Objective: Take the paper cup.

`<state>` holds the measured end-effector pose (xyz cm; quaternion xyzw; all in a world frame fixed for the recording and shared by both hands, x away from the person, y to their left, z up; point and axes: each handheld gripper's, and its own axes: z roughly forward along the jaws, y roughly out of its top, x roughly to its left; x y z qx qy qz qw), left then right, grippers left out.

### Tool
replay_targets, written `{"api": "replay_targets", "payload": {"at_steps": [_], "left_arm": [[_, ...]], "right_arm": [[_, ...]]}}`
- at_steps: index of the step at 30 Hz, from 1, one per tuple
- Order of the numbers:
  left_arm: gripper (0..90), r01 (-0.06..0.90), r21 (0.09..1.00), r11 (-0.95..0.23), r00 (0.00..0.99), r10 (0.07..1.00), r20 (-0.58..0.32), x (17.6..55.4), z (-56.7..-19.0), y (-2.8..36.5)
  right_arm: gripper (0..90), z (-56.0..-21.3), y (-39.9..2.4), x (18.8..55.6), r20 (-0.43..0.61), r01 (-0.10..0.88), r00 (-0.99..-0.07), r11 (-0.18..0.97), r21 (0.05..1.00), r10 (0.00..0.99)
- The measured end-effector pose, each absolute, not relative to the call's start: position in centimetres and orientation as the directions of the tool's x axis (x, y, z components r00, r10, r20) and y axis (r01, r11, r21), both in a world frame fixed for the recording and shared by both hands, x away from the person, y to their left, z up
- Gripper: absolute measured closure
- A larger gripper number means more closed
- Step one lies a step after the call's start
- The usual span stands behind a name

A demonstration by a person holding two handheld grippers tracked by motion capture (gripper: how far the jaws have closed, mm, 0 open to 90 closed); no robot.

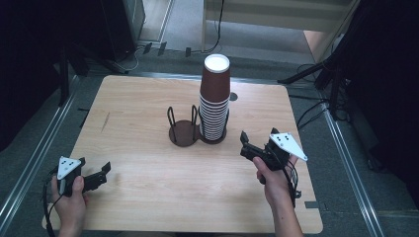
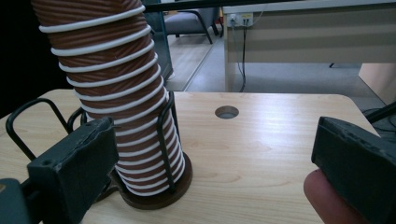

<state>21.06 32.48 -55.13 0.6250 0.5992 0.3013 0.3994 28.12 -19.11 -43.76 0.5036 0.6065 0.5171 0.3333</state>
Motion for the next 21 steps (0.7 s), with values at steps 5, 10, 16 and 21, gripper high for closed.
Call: {"api": "replay_targets", "payload": {"at_steps": [5, 10, 16, 21], "left_arm": [[9.1, 0.511, 0.859, 0.033, 0.103, 0.990, -0.099, 21.1, -55.1, 32.5], [9.1, 0.511, 0.859, 0.033, 0.103, 0.990, -0.099, 21.1, -55.1, 32.4], [9.1, 0.510, 0.860, 0.036, 0.105, 0.989, -0.104, 21.1, -55.1, 32.4], [9.1, 0.511, 0.859, 0.031, 0.110, 0.989, -0.101, 21.1, -55.1, 32.4]], "right_arm": [[0.6, -43.2, -18.5, 28.5, 0.112, 0.261, -0.283, -0.036, 0.965, 0.952], [0.7, -42.8, -17.7, 28.9, 0.127, 0.260, -0.297, -0.048, 0.965, 0.946], [1.0, -42.2, -16.4, 29.5, 0.114, 0.251, -0.318, -0.033, 0.967, 0.941], [1.0, -42.0, -15.4, 30.0, 0.112, 0.250, -0.332, -0.027, 0.968, 0.937]]}}
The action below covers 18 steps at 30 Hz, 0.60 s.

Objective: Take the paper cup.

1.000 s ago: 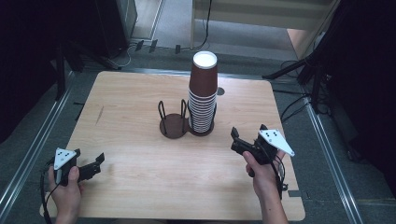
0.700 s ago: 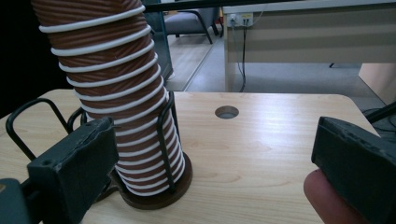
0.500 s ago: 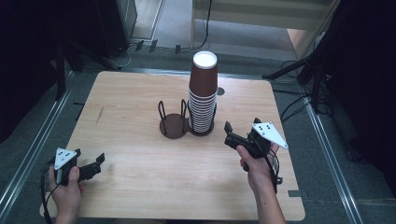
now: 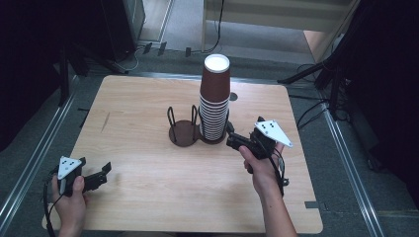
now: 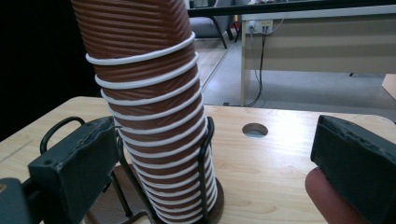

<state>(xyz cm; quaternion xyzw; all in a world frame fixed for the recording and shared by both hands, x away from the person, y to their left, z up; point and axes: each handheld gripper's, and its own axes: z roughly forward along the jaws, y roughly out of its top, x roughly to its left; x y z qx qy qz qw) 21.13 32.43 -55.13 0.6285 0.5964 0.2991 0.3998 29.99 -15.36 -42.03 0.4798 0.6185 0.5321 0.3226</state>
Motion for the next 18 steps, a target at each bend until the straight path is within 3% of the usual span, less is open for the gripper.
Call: {"api": "replay_targets", "payload": {"at_steps": [18], "left_arm": [[9.1, 0.511, 0.859, 0.030, 0.107, 0.989, -0.099, 21.1, -55.1, 32.4]], "right_arm": [[1.0, -40.8, -12.7, 31.6, 0.105, 0.232, -0.362, -0.020, 0.972, 0.926]]}}
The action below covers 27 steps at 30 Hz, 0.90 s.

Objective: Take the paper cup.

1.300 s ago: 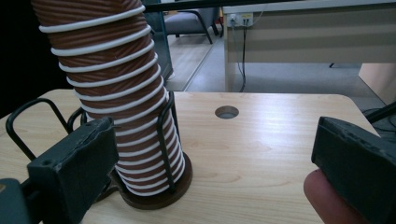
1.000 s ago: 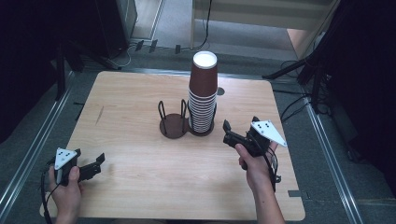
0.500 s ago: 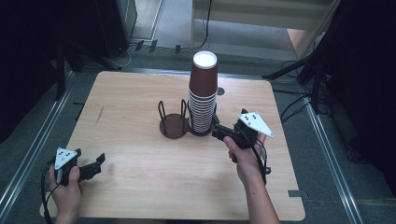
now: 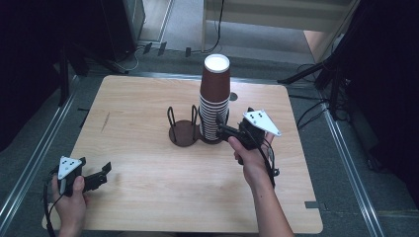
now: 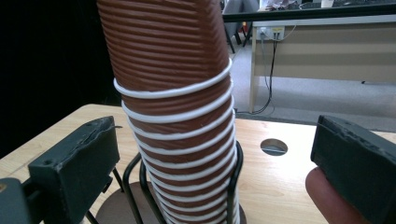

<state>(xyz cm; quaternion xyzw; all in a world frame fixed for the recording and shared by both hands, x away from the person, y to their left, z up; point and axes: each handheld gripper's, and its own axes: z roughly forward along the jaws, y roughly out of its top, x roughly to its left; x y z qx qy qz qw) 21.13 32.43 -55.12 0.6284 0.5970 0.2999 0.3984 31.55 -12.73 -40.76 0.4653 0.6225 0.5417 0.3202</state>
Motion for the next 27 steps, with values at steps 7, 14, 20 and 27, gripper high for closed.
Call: {"api": "replay_targets", "payload": {"at_steps": [7, 14, 20, 27], "left_arm": [[9.1, 0.509, 0.860, 0.034, 0.106, 0.989, -0.101, 21.2, -55.1, 32.4], [9.1, 0.511, 0.859, 0.033, 0.107, 0.989, -0.102, 21.2, -55.1, 32.4], [9.1, 0.509, 0.860, 0.034, 0.108, 0.989, -0.103, 21.2, -55.1, 32.5], [9.1, 0.509, 0.860, 0.038, 0.106, 0.989, -0.107, 21.2, -55.1, 32.4]], "right_arm": [[1.0, -40.2, -11.5, 32.2, 0.097, 0.220, -0.370, -0.014, 0.975, 0.924], [1.0, -39.8, -10.6, 33.0, 0.094, 0.214, -0.370, -0.014, 0.977, 0.924], [1.0, -39.5, -10.0, 33.5, 0.099, 0.213, -0.368, -0.020, 0.977, 0.924], [1.0, -39.4, -9.5, 34.1, 0.111, 0.215, -0.361, -0.033, 0.976, 0.926]]}}
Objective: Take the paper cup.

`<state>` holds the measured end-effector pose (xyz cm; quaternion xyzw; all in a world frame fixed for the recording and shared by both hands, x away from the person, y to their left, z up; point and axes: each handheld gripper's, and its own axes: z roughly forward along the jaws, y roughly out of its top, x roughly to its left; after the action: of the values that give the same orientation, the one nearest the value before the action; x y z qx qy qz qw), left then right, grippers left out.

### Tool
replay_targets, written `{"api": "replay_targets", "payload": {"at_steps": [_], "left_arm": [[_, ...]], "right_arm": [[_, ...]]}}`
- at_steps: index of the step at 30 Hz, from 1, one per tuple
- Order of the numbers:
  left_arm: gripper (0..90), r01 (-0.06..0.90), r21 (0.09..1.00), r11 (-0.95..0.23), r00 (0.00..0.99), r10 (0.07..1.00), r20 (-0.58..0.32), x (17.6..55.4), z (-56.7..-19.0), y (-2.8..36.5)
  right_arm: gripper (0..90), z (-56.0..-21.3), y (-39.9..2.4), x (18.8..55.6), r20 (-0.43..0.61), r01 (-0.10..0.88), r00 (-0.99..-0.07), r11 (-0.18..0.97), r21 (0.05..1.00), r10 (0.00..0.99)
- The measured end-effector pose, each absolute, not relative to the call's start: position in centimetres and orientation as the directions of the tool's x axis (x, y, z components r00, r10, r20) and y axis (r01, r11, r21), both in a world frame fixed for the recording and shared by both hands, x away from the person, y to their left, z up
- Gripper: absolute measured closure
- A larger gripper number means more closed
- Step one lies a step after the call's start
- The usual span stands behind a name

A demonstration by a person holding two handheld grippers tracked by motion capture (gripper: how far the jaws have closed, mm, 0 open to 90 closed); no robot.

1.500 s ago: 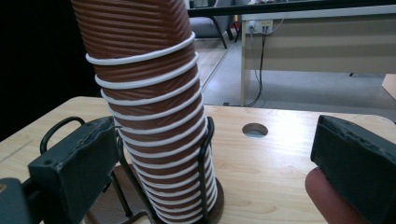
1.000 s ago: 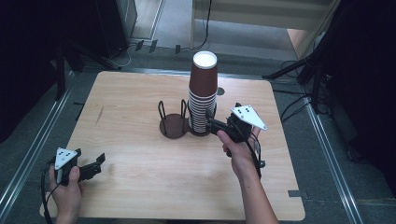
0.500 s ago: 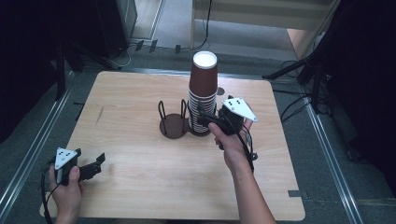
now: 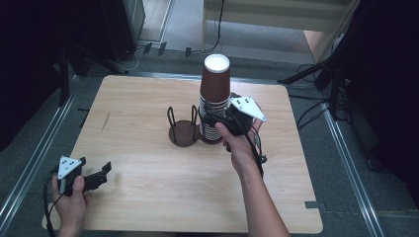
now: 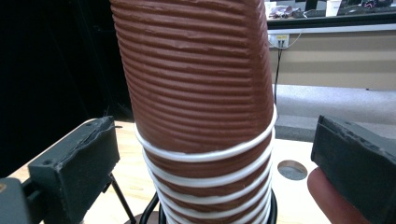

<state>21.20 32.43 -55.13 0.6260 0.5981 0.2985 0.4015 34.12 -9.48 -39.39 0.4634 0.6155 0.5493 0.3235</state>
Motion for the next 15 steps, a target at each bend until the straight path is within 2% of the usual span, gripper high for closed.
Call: {"api": "replay_targets", "payload": {"at_steps": [15], "left_arm": [[9.1, 0.511, 0.859, 0.034, 0.106, 0.989, -0.102, 21.3, -55.1, 32.4]], "right_arm": [[1.0, -39.0, -8.5, 35.4, 0.108, 0.199, -0.348, -0.039, 0.979, 0.931]]}}
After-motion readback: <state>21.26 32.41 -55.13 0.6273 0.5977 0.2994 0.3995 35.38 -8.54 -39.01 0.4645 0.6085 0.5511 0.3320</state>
